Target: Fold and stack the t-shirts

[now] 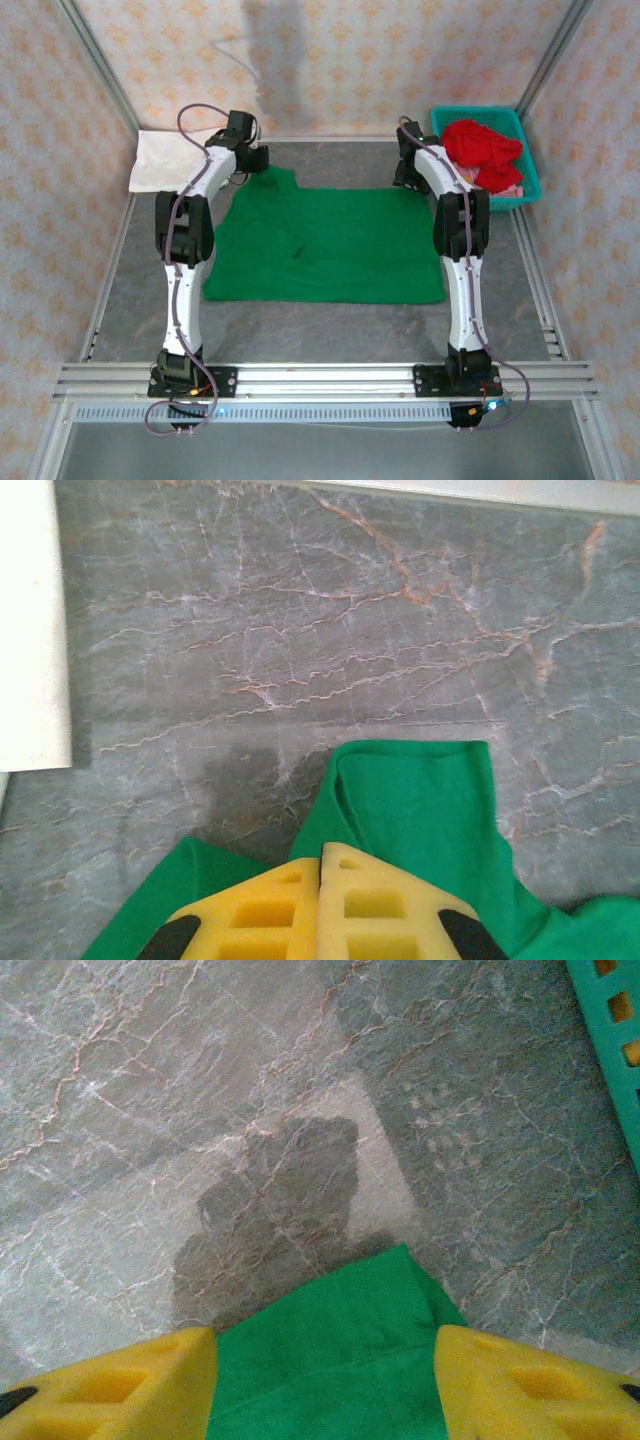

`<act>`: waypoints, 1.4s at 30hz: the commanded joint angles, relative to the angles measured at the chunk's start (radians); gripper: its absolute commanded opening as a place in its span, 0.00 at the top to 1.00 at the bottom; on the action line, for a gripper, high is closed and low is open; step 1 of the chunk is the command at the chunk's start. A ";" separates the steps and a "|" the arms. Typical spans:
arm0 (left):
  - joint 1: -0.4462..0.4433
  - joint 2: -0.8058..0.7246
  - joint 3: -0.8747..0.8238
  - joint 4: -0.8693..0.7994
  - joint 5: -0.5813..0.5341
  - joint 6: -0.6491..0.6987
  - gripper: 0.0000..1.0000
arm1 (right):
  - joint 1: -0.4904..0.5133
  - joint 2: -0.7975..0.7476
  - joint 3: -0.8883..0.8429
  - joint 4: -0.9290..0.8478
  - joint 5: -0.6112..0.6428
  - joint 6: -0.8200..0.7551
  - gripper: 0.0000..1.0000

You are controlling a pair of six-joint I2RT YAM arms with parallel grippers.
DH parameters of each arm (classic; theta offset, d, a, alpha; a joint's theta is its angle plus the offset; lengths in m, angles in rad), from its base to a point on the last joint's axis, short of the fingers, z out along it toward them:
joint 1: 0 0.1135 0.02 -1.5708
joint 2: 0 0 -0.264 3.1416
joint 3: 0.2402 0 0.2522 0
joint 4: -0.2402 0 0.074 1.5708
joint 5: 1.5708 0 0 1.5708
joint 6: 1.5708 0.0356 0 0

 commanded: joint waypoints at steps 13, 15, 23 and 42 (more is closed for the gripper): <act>-0.007 -0.206 -0.155 0.113 -0.093 0.035 1.00 | -0.005 -0.029 -0.024 0.009 0.061 0.032 0.95; -0.006 -0.214 -0.154 0.108 -0.105 0.044 1.00 | -0.006 -0.050 -0.044 0.024 0.075 0.029 1.00; -0.005 -0.289 -0.212 0.119 -0.123 0.065 1.00 | -0.007 -0.173 -0.186 0.115 0.055 0.029 1.00; 0.004 -0.387 -0.353 0.165 -0.194 0.077 1.00 | -0.029 -0.052 -0.058 0.070 0.067 0.033 0.54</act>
